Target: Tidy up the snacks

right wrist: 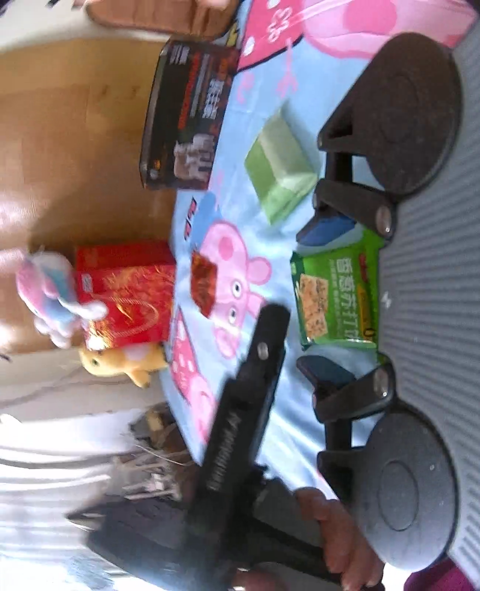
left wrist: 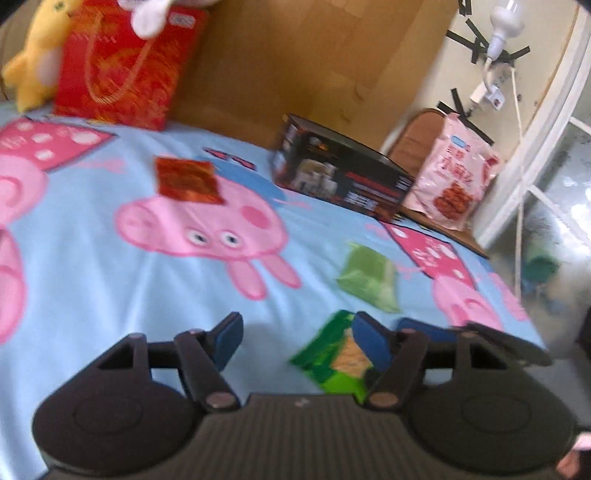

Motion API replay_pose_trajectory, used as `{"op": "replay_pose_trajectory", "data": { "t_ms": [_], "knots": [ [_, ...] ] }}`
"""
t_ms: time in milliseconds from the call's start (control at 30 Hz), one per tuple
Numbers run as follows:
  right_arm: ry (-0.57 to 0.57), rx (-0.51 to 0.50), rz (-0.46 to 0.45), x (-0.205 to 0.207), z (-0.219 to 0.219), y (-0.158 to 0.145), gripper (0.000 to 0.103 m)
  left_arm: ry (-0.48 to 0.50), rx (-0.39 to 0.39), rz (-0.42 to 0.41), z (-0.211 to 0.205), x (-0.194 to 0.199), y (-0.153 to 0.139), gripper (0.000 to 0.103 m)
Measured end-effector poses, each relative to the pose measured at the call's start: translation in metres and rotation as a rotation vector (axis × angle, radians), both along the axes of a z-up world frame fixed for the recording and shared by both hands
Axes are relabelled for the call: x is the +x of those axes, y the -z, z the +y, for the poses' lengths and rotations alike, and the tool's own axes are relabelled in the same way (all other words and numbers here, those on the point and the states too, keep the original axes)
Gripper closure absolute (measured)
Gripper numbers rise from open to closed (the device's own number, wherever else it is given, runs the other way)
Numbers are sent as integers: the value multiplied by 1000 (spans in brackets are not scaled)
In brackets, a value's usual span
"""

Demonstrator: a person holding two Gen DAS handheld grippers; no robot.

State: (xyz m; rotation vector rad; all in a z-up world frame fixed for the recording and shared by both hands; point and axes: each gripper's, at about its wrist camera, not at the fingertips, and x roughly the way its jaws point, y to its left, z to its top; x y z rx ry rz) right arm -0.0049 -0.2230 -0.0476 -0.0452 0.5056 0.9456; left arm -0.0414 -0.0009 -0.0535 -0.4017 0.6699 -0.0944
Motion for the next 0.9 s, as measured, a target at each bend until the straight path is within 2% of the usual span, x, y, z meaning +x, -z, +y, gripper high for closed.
{"op": "replay_pose_trajectory", "data": {
  "t_ms": [100, 233, 400, 533, 600, 667, 767, 833, 900],
  "knots": [
    [79, 40, 44, 2, -17, 4, 34, -24, 63, -3, -1, -4, 0, 35],
    [142, 72, 104, -3, -35, 4, 34, -11, 92, 2, -5, -6, 1, 35],
    [156, 78, 108, -15, -40, 3, 35, -21, 170, 4, -8, -6, 0, 35],
    [174, 71, 89, -12, -35, -3, 37, -99, 211, -39, 9, -8, -5, 35],
    [165, 69, 113, -1, -28, -9, 48, -151, 217, -42, 21, -8, -2, 35],
    [141, 83, 158, 16, -18, -14, 55, -192, 207, -37, 31, -7, 4, 35],
    [104, 119, 266, 54, 6, -20, 68, -216, 169, -54, 39, -12, 15, 35],
    [93, 130, 337, 83, 29, -22, 70, -219, 151, -102, 41, -20, 13, 34],
    [81, 103, 349, 107, 58, -24, 70, -221, 142, -116, 42, -24, 13, 34]
  ]
}}
